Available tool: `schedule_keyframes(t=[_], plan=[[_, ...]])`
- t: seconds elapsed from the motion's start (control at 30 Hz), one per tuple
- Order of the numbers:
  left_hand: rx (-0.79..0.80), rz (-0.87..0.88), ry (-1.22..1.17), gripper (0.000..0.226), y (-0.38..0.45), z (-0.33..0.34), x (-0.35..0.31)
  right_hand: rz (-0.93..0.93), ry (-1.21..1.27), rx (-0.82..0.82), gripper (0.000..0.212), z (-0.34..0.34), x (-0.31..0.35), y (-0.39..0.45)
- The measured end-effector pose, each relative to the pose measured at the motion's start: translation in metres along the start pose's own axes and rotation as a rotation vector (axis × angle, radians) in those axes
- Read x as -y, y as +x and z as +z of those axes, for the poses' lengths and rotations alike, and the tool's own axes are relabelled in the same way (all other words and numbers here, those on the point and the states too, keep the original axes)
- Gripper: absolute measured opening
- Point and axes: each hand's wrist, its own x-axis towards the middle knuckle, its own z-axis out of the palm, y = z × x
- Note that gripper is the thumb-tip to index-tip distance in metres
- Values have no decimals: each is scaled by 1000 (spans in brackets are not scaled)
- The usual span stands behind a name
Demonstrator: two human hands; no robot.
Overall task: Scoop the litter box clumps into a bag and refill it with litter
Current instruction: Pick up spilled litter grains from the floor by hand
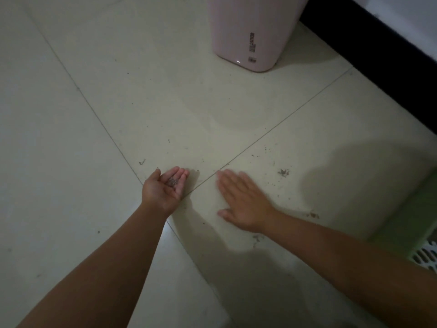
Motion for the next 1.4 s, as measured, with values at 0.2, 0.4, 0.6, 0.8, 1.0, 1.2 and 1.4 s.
schedule_keyframes(t=[0.2, 0.4, 0.6, 0.8, 1.0, 1.2, 1.4], plan=[[30, -39, 48, 49, -4, 6, 8, -156, 0, 117, 81, 9, 5, -2], [89, -102, 42, 49, -3, 28, 24, 91, -25, 172, 84, 0, -52, -14], [127, -121, 103, 56, 1, 47, 37, 258, 14, 137, 73, -10, -69, -7], [142, -115, 162, 54, 3, 60, 46, 252, 134, 125, 100, -11, -59, 8], [153, -125, 162, 53, 5, 68, 52, 324, 147, 122, 106, -12, -76, -34], [131, -180, 233, 55, 7, 66, 63, 299, 240, 126, 99, -22, -100, -22], [106, -181, 304, 58, 10, 67, 66, 69, 156, 308, 100, -26, -115, -12]])
